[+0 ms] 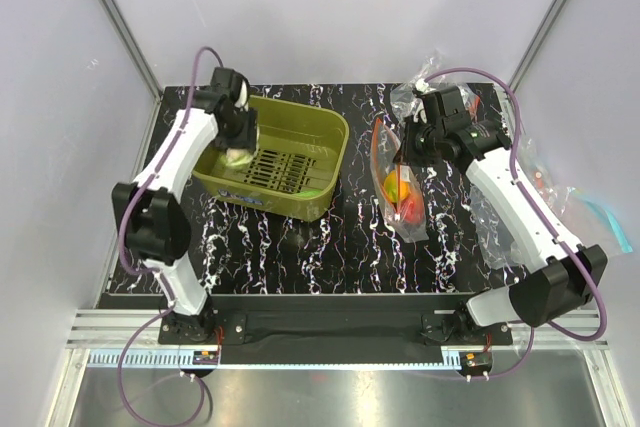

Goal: Place the food in the zip-top bag and seal the zipper
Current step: Pick up the fake vegetable from the bin, then place the fake vegetable in the zipper food storage bag.

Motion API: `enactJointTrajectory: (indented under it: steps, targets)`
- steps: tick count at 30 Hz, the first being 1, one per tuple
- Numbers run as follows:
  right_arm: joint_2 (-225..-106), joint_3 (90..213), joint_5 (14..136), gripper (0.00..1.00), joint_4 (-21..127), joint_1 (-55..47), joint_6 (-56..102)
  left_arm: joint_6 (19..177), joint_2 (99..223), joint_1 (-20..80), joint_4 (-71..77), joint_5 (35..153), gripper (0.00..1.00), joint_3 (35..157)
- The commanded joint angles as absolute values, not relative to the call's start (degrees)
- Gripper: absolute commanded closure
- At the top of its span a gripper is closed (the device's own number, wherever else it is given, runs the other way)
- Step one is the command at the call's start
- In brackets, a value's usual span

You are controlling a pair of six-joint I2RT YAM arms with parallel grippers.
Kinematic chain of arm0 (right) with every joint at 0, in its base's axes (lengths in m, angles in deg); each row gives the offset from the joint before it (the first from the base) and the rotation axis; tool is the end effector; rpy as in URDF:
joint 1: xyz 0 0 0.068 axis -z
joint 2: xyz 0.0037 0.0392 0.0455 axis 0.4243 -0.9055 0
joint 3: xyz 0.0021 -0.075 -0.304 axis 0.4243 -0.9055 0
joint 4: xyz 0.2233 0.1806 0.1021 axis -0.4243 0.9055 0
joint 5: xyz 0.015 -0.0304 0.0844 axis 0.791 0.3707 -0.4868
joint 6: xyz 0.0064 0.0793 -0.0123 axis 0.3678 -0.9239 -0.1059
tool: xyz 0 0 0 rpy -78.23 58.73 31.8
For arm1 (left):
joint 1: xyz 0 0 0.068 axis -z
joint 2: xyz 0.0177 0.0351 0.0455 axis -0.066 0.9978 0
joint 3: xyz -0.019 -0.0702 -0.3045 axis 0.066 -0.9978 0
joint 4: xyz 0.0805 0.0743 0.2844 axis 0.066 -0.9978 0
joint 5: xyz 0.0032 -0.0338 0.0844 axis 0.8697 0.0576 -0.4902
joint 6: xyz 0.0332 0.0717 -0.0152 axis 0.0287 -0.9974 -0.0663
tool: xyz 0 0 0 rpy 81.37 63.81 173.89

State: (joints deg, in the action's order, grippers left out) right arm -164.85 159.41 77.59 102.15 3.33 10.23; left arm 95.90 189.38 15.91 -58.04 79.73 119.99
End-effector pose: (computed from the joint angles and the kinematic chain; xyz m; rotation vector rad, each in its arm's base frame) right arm 0.3272 0.1378 0.3856 -0.0893 2.4287 0.4496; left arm 0.4372 -0.0867 0.2988 0.0362 2.7245 0.0336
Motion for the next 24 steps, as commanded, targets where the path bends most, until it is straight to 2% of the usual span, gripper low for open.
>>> enactJointTrajectory:
  steps: [1,8,12,18,20,24]
  targets:
    - [-165.60,162.50,77.68,1.00,101.55,3.22,11.06,99.42,181.47,16.18,-50.51,89.06,0.53,125.43]
    - [-167.09,164.17,76.97,1.00,101.81,3.22,11.33,110.65,177.42,16.97,-40.93,102.68,0.54,124.56]
    - [-168.14,165.31,76.80,1.00,101.63,3.22,11.15,119.72,176.19,21.00,-29.09,110.67,0.54,121.75]
    - [-170.08,166.90,77.58,1.00,101.98,3.22,10.45,136.67,176.37,29.09,-11.86,113.33,0.55,117.97]
    - [-170.43,166.90,78.03,1.00,101.90,3.22,10.10,141.59,176.54,31.20,-10.60,112.28,0.55,117.44]
    - [-171.31,168.04,77.85,1.00,101.72,3.22,9.39,140.39,178.21,34.19,-18.03,109.72,0.56,121.82]
